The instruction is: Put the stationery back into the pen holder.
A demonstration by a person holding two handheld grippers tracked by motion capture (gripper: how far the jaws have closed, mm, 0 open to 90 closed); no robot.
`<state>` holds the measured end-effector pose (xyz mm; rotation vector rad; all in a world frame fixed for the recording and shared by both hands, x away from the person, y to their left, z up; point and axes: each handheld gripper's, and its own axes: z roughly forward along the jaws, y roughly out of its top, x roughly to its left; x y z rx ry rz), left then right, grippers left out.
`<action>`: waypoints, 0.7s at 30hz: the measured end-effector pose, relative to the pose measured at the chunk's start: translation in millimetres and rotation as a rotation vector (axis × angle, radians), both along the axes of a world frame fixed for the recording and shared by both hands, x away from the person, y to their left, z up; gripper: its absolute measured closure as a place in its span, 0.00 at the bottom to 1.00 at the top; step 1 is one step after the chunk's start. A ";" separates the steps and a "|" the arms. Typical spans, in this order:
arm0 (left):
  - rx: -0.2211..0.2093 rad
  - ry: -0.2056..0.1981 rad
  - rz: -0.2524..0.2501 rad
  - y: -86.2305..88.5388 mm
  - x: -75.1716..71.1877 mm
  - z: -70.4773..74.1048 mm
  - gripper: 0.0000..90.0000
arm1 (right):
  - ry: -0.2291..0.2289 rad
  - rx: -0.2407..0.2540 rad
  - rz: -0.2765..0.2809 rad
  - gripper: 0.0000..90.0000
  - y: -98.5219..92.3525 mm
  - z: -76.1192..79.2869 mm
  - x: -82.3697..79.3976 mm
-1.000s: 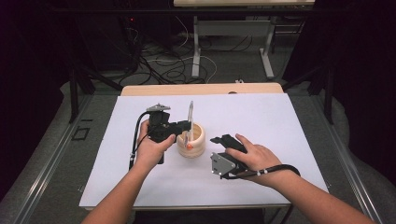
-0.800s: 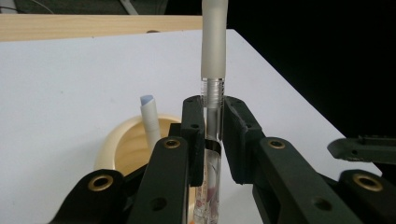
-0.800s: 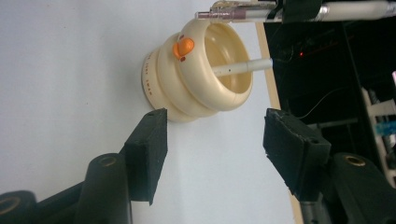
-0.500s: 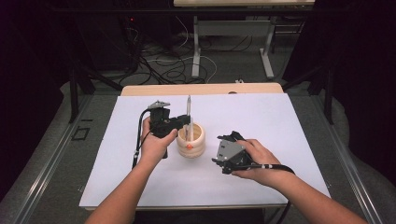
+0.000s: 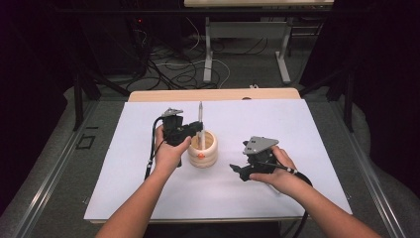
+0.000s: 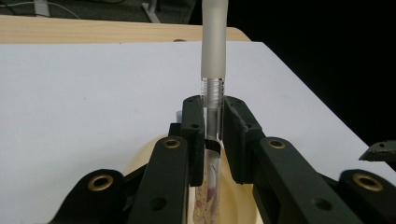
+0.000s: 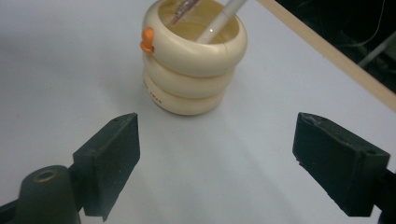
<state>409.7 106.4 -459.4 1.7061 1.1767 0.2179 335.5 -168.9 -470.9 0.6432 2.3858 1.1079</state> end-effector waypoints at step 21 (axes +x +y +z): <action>0.016 0.029 0.044 0.4 -1.3 -22.2 0.87 | 0.148 0.119 -0.157 0.02 -22.9 -11.2 7.8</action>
